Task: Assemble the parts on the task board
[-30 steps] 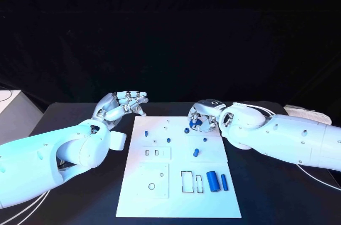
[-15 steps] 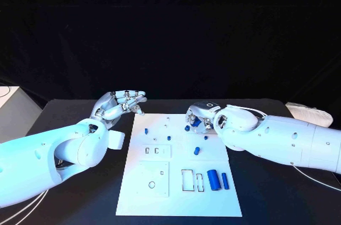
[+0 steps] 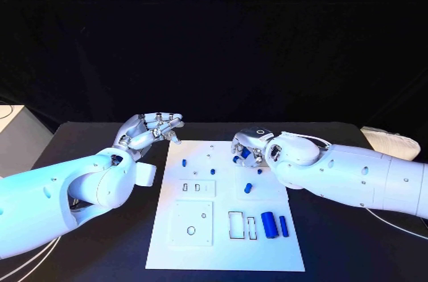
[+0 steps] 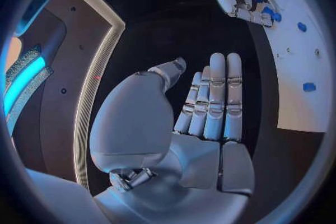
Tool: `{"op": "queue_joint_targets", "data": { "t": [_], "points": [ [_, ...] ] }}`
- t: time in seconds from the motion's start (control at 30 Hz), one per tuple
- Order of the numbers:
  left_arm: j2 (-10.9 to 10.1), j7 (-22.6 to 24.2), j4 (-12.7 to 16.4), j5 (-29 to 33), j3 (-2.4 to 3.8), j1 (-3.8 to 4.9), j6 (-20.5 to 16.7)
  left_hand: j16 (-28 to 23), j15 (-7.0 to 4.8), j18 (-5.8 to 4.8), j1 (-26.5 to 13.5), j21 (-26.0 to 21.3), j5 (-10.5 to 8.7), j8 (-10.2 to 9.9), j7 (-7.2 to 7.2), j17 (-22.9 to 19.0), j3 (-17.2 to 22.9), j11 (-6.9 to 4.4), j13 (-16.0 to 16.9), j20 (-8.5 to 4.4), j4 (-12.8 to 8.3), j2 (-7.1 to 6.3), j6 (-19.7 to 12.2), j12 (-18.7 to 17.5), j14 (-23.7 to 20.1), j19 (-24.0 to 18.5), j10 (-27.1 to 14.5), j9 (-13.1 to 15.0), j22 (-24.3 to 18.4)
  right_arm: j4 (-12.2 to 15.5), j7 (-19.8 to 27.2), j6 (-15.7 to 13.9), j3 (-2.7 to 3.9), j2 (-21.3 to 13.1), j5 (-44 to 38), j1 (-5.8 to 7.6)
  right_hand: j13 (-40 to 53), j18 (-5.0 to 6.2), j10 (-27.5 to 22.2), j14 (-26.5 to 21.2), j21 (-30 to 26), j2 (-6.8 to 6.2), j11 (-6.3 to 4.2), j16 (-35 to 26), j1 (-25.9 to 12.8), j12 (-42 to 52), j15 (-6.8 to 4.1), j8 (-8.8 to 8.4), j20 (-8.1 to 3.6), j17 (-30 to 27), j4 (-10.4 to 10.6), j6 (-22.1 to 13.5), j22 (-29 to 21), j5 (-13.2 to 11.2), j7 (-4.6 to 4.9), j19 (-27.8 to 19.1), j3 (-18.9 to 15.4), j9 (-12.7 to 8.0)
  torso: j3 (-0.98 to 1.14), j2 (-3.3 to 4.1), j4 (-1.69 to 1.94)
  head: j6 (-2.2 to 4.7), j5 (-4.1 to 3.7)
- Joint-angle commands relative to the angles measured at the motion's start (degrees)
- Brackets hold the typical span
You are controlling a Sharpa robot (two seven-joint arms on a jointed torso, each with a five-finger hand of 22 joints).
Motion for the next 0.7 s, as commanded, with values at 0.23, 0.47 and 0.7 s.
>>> {"op": "queue_joint_targets", "data": {
  "t": [0.23,0.47,0.7],
  "points": [
    [0.0,0.0,0.1,0.4,0.12,0.13,1.3,0.3,-0.11,1.03,-0.6,0.1,0.22,-0.1,0.28,0.1,0.3,0.32,0.1,0.12,-0.2,-0.06,0.2,-0.2,-0.3,-0.3,0.0,0.1,0.0,-1.0,0.0,1.6,-0.08,0.9,-1.1,-0.28,0.1,-0.90,-0.4,1.7,0.3,-0.27,0.05,0.3,0.1,-0.1,0.29,-0.03,-0.12,0.0,0.5,-0.1,0.1,-0.3,0.02,0.4,0.0,0.1,-0.01,0.36,0.06,-0.11,0.11],
    [0.0,-0.1,0.0,0.5,0.13,0.14,1.4,0.3,-0.10,1.04,-0.7,0.2,0.22,-0.1,0.30,0.1,0.3,0.33,0.1,0.14,-0.2,0.00,0.2,-0.1,-0.4,-0.4,-0.1,0.1,0.1,-1.2,-0.1,1.9,-0.13,1.0,-1.4,-0.58,0.1,-0.96,-0.4,1.6,0.6,0.10,0.05,0.6,0.4,0.0,0.30,0.25,-0.10,0.1,0.6,0.4,0.6,-0.1,0.03,0.5,0.3,0.4,-0.03,0.58,0.11,-0.41,0.23],
    [0.0,-0.1,-0.1,0.6,0.13,0.14,1.4,0.4,-0.10,1.04,-0.7,0.4,0.22,-0.1,0.29,0.2,0.4,0.32,0.1,0.16,-0.3,0.09,0.2,-0.1,-0.5,-0.5,0.0,0.1,0.2,-1.2,-0.3,1.4,-0.14,0.9,-1.7,-0.63,0.4,-1.10,0.8,1.3,1.5,1.07,-0.29,1.4,1.6,0.3,0.03,1.07,-0.25,0.3,0.4,1.6,1.9,0.0,-0.26,0.7,1.4,1.1,0.03,0.71,0.01,-0.58,0.10]
  ]
}}
